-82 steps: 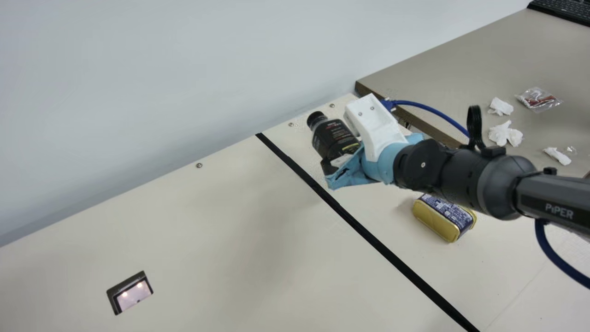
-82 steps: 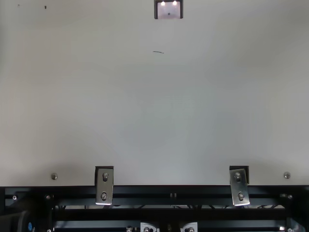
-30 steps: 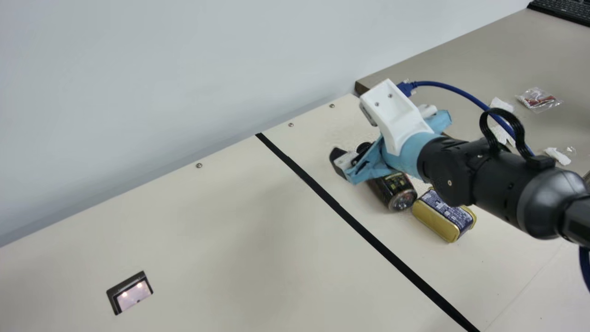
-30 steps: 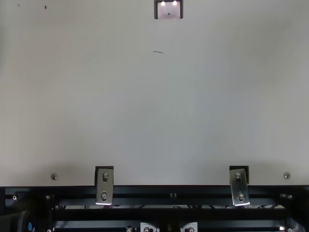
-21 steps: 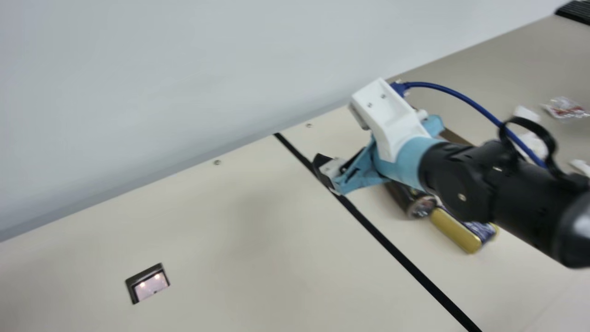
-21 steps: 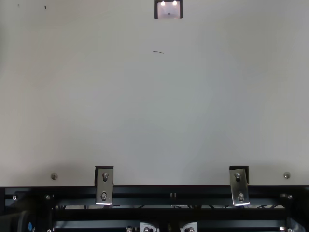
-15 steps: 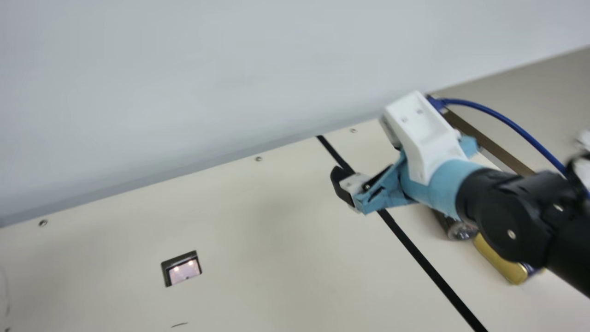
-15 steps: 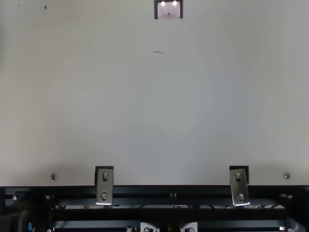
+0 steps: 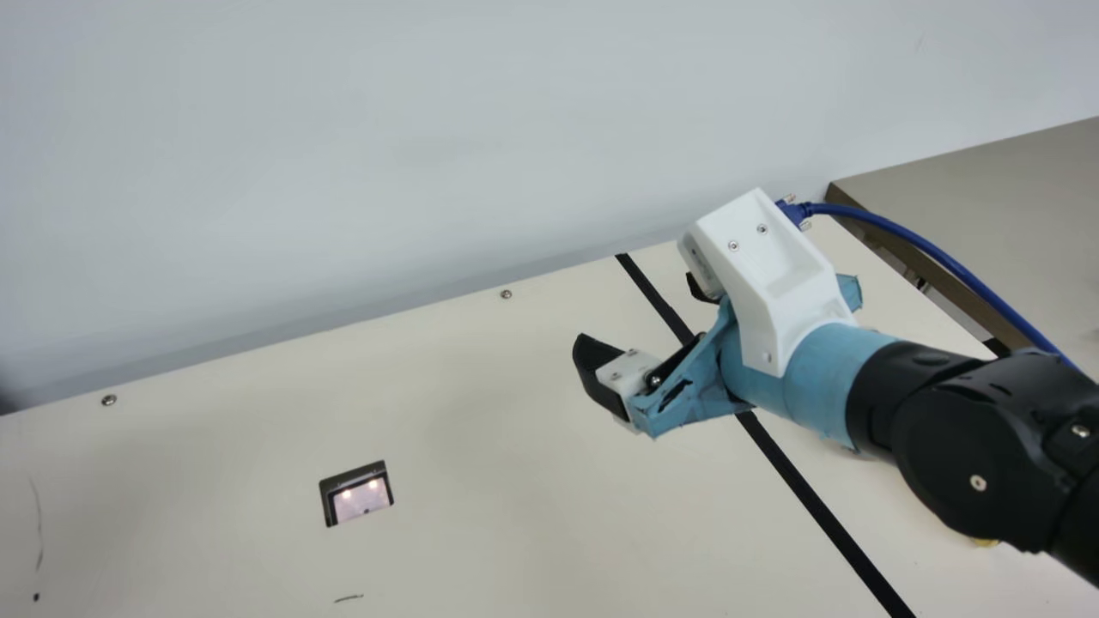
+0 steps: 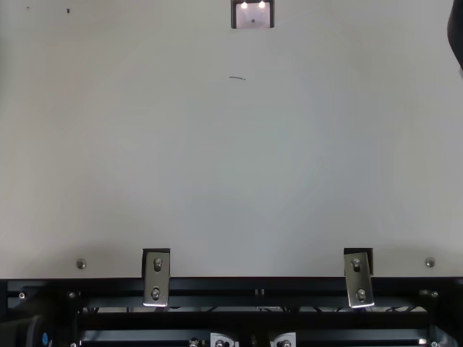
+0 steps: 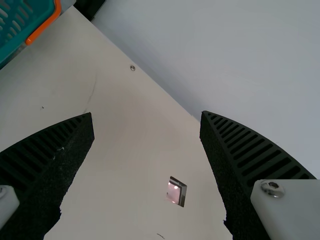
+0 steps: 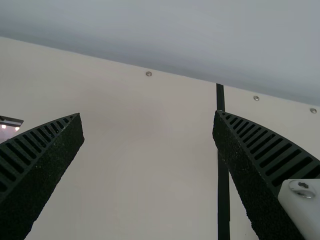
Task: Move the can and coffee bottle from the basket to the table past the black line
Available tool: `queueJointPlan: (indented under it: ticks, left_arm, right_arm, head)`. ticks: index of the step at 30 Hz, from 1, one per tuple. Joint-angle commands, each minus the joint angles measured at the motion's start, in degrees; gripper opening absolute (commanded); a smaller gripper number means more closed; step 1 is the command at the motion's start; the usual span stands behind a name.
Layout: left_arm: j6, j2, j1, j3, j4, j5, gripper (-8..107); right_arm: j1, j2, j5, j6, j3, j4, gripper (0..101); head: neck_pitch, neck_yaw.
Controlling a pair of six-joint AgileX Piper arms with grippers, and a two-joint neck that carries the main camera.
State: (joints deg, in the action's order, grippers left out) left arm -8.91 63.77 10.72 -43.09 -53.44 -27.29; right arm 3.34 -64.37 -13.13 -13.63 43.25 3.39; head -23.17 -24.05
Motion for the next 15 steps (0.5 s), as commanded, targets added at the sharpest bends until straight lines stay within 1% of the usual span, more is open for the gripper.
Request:
queueJointPlan:
  ticks: [1,4,7,15]
  left_arm:
    - [0.06,-0.75,-0.53,-0.05,0.80,0.76,90]
    - [-0.24,-2.73,-1.83,0.54,2.48,2.48,90]
    - [-0.67,-5.60,-3.58,2.09,4.54,4.54,90]
    - [-0.53,-15.50,-8.46,9.06,12.17,8.86,90]
  right_arm:
    - [-0.05,0.97,-0.19,0.53,-0.48,-0.61,101]
    - [-0.26,3.21,-0.45,1.23,-1.68,-1.50,101]
    - [-0.55,6.47,-0.97,1.84,-3.41,-2.34,101]
    - [-0.93,17.91,-3.53,2.98,-9.39,-3.77,101]
  head:
    - [-1.51,0.05]
    - [-1.51,0.05]
    - [-1.51,0.05]
    - [-1.51,0.05]
